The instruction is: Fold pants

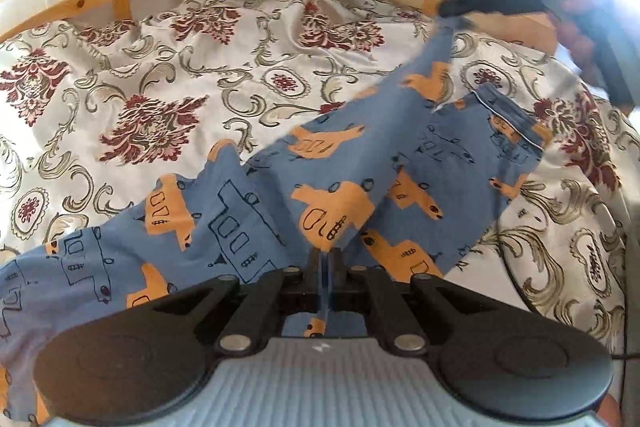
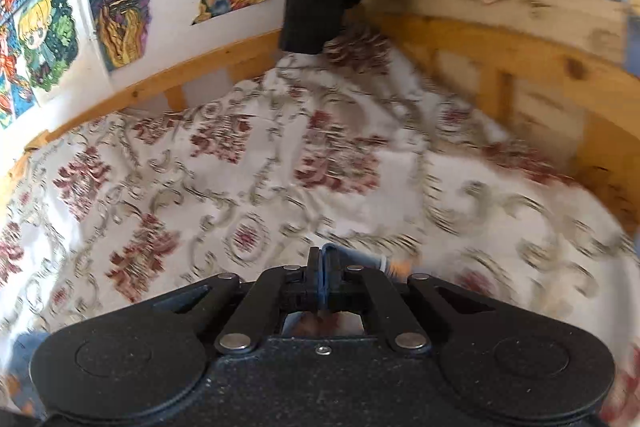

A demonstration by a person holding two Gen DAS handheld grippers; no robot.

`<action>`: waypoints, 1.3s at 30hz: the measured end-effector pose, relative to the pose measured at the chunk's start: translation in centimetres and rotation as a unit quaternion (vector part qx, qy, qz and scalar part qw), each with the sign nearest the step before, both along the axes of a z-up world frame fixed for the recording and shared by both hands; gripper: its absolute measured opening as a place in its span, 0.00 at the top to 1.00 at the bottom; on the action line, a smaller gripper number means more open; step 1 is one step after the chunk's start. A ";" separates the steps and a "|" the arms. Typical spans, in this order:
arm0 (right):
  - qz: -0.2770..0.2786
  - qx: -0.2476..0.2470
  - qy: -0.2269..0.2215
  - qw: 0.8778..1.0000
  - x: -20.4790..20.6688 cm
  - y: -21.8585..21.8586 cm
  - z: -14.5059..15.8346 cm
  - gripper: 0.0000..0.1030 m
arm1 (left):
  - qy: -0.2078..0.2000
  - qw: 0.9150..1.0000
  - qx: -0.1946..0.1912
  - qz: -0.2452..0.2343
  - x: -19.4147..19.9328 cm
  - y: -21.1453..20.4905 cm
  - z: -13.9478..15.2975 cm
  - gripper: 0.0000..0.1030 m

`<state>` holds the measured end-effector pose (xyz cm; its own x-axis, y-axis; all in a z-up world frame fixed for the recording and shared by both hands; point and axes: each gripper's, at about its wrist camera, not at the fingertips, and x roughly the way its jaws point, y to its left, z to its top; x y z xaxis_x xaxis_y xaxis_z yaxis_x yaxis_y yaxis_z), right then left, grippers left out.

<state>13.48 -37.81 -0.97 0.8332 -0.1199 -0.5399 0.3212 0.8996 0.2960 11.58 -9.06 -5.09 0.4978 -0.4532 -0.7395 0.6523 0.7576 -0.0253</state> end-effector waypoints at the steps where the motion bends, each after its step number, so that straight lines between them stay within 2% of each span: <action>1: -0.008 0.001 0.000 1.000 -1.0 0.0 -0.5 1.00 | 0.002 1.000 0.001 -0.004 -0.1 -0.1 0.0 0.98; 7: -0.012 -0.034 -0.005 0.999 -4.2 0.1 -2.5 1.00 | -0.002 0.999 0.029 -0.027 -1.2 -1.3 -0.8 0.98; 13: 0.027 -0.060 -0.008 0.998 -2.2 -0.4 -1.6 1.00 | -0.004 0.999 0.045 -0.030 -1.5 -2.2 -1.5 0.98; 15: 0.050 -0.107 -0.023 0.993 -1.3 0.2 0.0 1.00 | -0.003 0.999 0.042 -0.026 -1.2 -2.4 -1.5 0.98; 17: 0.067 -0.175 -0.042 0.981 -1.4 1.5 1.7 1.00 | -0.003 0.999 0.033 -0.019 -0.9 -2.5 -1.2 0.98; 19: 0.064 -0.236 -0.038 0.969 -2.2 3.0 2.2 1.00 | -0.009 0.999 0.026 -0.018 -0.8 -2.7 -0.9 0.98; 20: 0.053 -0.240 -0.026 0.969 -2.6 3.3 1.9 1.00 | -0.013 0.999 0.023 -0.021 -0.8 -2.8 -0.7 0.98; 21: 0.033 -0.225 -0.009 0.974 -3.1 3.3 1.2 1.00 | -0.016 0.999 0.022 -0.023 -0.9 -2.9 -0.6 0.98; 23: -0.015 -0.165 0.025 0.986 -4.3 2.8 -1.1 1.00 | -0.017 0.999 0.028 -0.031 -1.0 -3.1 -0.7 0.98; 26: -0.066 -0.129 0.077 0.986 -5.6 2.9 -5.1 1.00 | -0.011 0.998 0.044 -0.038 -1.1 -3.1 -1.3 0.98; 28: -0.084 -0.100 0.101 0.986 -6.2 3.0 -6.7 1.00 | -0.002 0.998 0.049 -0.039 -1.1 -2.9 -1.8 0.98; 33: -0.086 -0.113 0.108 0.984 -6.6 4.4 -7.2 1.00 | -0.001 0.997 0.064 -0.044 -1.2 -3.2 -2.4 0.98; 39: -0.092 -0.089 0.131 0.983 -6.3 3.9 -8.1 1.00 | 0.007 0.996 0.079 -0.044 -1.1 -3.0 -3.2 0.98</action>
